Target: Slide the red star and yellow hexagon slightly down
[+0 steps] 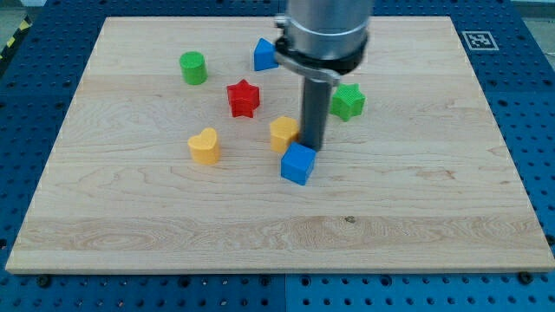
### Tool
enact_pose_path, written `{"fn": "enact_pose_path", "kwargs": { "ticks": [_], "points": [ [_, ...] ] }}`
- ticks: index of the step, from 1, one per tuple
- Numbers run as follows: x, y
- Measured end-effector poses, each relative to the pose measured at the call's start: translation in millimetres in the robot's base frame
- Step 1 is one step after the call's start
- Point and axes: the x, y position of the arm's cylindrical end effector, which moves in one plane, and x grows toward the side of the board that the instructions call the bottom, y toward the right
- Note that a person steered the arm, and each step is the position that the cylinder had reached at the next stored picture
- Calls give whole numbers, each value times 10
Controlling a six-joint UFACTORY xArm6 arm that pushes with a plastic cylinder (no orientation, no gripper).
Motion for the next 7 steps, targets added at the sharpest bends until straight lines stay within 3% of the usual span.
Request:
{"fn": "enact_pose_path", "kwargs": {
  "ticks": [2, 6, 7],
  "points": [
    [-124, -311],
    [-870, 50],
    [-1049, -137]
  ]
}}
